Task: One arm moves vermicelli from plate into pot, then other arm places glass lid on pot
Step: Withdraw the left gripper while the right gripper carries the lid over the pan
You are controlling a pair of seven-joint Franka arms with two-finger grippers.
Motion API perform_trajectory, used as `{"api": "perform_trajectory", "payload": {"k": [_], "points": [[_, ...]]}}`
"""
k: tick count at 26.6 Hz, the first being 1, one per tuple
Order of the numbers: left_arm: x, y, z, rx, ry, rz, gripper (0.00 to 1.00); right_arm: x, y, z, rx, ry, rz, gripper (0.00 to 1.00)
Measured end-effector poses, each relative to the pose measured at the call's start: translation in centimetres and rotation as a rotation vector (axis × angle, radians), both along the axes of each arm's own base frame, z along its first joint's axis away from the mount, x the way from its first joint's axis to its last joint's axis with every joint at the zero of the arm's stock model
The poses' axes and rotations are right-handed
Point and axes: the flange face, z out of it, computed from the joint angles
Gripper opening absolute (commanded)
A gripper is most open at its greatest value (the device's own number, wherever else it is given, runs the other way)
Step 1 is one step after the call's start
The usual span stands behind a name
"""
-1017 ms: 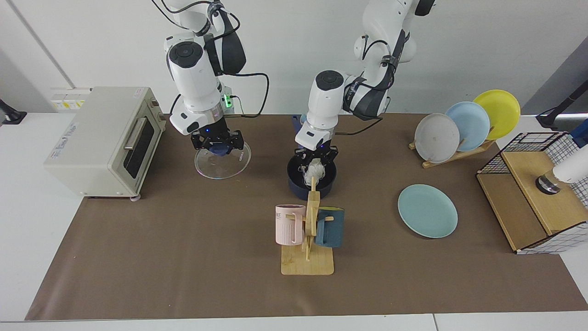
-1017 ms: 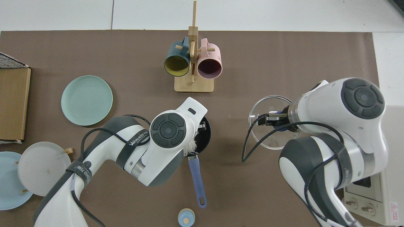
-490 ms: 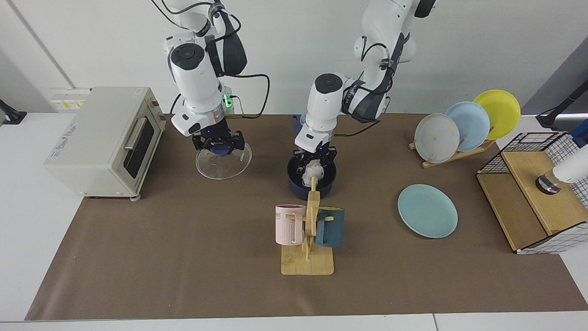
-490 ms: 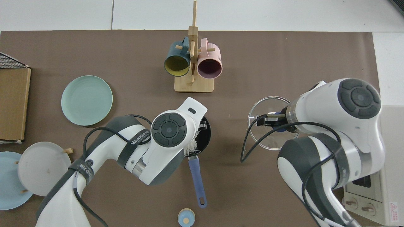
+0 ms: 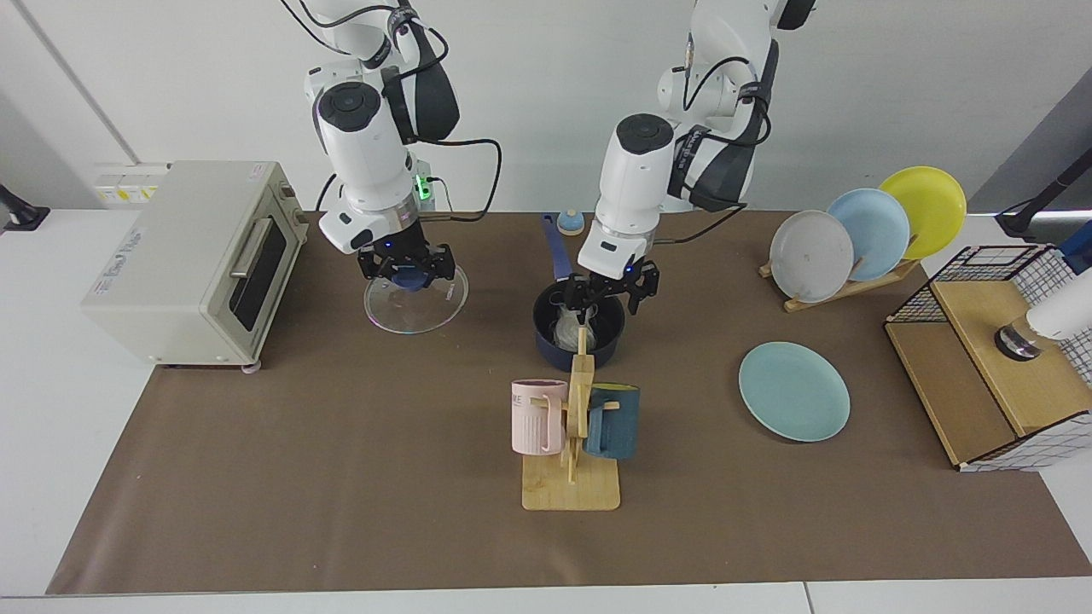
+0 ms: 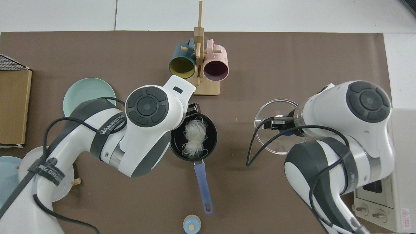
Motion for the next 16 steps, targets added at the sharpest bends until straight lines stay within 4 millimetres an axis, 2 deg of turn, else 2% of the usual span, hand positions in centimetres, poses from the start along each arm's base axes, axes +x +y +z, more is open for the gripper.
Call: {"api": "perform_trajectory", "payload": {"k": [3, 9, 13, 16], "points": [[0.5, 1.9, 2.6, 0.03, 0.009, 0.0, 1.0, -0.3, 1.6, -0.1, 0.003, -0.002, -0.033, 0.0], [0.9, 6.7, 7.7, 0.077, 0.033, -0.009, 1.0, -1.5, 6.9, -0.1, 0.006, -0.003, -0.1, 0.0], [1.0, 11.8, 11.3, 0.048, 0.043, -0.02, 1.0, -1.6, 9.8, 0.1, 0.011, -0.008, -0.13, 0.0], [0.8, 16.1, 13.2, 0.044, 0.058, -0.037, 1.0, -1.6, 12.5, 0.3, 0.015, -0.01, -0.162, 0.0]]}}
